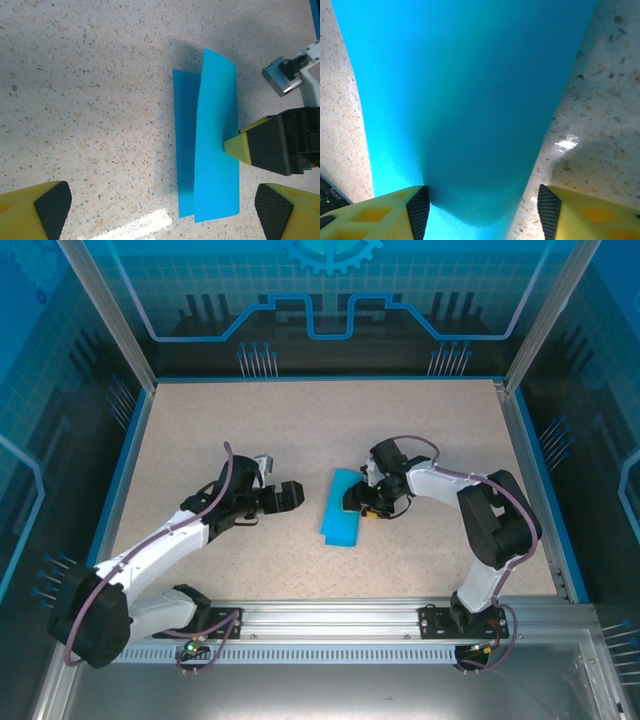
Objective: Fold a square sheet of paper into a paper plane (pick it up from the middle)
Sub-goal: Fold the square sheet of paper in half at the center of the table.
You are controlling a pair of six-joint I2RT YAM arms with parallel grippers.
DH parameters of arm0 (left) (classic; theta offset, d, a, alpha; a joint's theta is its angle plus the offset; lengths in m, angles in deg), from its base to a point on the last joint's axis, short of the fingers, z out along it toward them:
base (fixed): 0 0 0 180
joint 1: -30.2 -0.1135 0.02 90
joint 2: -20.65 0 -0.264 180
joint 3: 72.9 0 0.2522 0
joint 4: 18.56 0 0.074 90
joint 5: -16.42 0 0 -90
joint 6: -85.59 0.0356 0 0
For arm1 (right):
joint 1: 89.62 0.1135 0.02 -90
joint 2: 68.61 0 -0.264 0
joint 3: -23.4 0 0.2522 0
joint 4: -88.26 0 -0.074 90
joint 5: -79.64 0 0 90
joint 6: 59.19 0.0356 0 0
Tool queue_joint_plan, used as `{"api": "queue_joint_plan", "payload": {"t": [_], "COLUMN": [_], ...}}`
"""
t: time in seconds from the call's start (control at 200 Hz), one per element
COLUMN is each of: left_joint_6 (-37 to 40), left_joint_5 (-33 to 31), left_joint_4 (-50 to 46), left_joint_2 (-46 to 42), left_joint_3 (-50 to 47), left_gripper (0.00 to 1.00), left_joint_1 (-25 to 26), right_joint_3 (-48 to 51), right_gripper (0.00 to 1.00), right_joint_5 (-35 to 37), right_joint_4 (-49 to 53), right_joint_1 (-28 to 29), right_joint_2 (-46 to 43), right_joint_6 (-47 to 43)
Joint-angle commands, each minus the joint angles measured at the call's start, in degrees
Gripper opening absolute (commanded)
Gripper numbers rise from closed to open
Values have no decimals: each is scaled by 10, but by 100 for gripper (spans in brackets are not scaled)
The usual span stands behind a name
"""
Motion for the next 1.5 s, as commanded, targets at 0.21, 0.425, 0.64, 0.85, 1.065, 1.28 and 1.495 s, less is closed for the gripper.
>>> {"api": "queue_joint_plan", "payload": {"t": [0.21, 0.425, 0.64, 0.85, 1.065, 1.28, 1.495], "left_joint_6": [-56, -70, -76, -80, -90, -99, -107], "left_joint_5": [70, 68, 78, 97, 107, 106, 105], "left_joint_4": [47, 53, 55, 66, 78, 86, 94], "left_joint_2": [73, 83, 109, 146, 188, 201, 199], "left_joint_3": [30, 29, 41, 61, 83, 83, 76], "left_gripper": [98, 98, 98, 98, 91, 87, 72], "left_joint_1": [1, 2, 3, 9, 25, 32, 32], "right_joint_3": [0, 2, -8, -32, -53, -67, -68], "right_gripper": [67, 62, 58, 63, 65, 68, 74], "right_joint_5": [-7, 7, 22, 56, 106, 105, 89], "right_joint_4": [27, 24, 53, 107, 128, 133, 122], "right_joint_1": [-9, -8, -9, -4, 13, 33, 37], "right_joint_2": [-2, -9, -9, 10, 36, 58, 66], "right_joint_6": [-27, -30, -42, -65, -49, -47, -38]}}
